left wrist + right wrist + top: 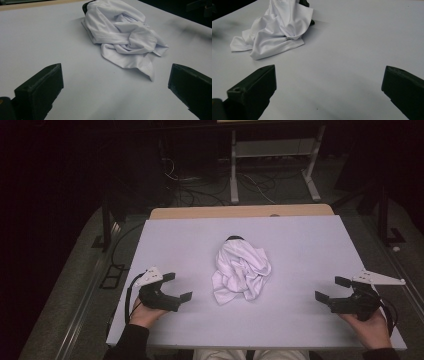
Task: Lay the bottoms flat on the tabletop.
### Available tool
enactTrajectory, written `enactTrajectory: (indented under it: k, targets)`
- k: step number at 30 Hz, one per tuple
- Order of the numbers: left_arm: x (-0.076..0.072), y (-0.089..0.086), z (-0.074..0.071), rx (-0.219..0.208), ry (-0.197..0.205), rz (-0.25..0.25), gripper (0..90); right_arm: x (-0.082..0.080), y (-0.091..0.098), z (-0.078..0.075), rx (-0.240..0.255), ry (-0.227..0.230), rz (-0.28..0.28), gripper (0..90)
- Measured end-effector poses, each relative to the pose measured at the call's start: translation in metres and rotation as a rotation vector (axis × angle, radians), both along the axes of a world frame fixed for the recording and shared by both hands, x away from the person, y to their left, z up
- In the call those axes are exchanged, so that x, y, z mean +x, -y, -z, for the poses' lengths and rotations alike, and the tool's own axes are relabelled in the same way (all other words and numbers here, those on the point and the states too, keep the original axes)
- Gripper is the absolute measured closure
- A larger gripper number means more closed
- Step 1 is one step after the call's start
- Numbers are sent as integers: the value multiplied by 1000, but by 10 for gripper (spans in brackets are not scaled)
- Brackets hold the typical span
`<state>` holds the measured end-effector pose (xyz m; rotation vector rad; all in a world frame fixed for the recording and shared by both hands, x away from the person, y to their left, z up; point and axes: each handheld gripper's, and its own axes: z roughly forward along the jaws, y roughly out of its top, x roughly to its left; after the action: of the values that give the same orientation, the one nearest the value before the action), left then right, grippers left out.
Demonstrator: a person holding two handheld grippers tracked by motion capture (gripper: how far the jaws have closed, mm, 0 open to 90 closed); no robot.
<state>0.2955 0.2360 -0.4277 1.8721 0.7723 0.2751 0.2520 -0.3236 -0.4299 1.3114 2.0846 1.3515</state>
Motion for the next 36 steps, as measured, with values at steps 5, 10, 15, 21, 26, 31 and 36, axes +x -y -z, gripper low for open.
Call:
enactTrajectory:
  k: [5, 10, 15, 21, 26, 31, 36]
  targets:
    - [0, -2, -1, -9, 2, -10, 4, 0, -1, 0, -6, -2, -5, 1]
    - [0, -4, -1, -16, 4, -17, 4, 1, -3, 1, -11, -8, -19, 1]
    - [1, -5, -2, -19, 6, -20, 4, 3, -5, 1, -11, -15, -30, 1]
    - [1, -5, -2, -18, 8, -21, 4, 7, -9, 2, -10, -23, -44, 1]
    - [3, -5, -1, -16, 2, -18, 4, 11, -11, 2, -15, -28, -55, 1]
    - [5, -3, -2, -8, -3, -14, 4, 14, -13, -5, -13, -30, -56, 1]
    - [10, -1, -8, -2, 1, -25, 4, 18, -16, -13, -18, -24, -62, 1]
